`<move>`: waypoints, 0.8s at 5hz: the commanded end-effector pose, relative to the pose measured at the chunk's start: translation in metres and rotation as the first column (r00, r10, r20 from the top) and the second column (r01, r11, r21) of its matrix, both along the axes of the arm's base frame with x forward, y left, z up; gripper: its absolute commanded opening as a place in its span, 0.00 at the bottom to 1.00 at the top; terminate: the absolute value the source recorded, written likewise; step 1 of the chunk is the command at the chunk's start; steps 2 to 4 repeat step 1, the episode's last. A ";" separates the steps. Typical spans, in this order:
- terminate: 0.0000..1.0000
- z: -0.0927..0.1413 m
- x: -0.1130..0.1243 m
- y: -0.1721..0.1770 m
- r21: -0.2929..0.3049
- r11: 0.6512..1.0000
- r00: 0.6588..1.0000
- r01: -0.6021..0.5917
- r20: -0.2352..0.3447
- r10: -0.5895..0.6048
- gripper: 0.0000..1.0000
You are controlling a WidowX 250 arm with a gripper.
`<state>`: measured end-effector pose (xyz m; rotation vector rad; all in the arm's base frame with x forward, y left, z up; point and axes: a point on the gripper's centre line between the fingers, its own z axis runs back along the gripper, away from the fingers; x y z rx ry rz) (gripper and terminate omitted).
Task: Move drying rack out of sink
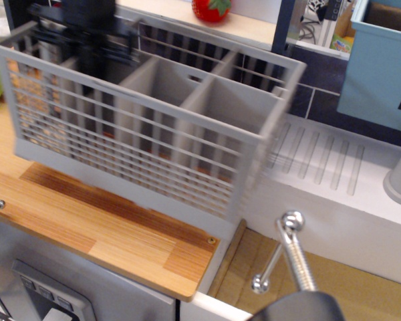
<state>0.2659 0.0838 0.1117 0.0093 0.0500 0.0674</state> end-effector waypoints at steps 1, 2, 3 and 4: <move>1.00 0.011 0.005 0.025 0.031 0.996 0.996 0.081 0.031 -0.082 0.00; 1.00 0.011 0.005 0.025 0.031 0.996 0.996 0.081 0.031 -0.082 0.00; 1.00 0.011 0.005 0.025 0.031 0.996 0.996 0.081 0.031 -0.082 0.00; 1.00 0.011 0.005 0.025 0.031 0.996 0.996 0.081 0.031 -0.082 0.00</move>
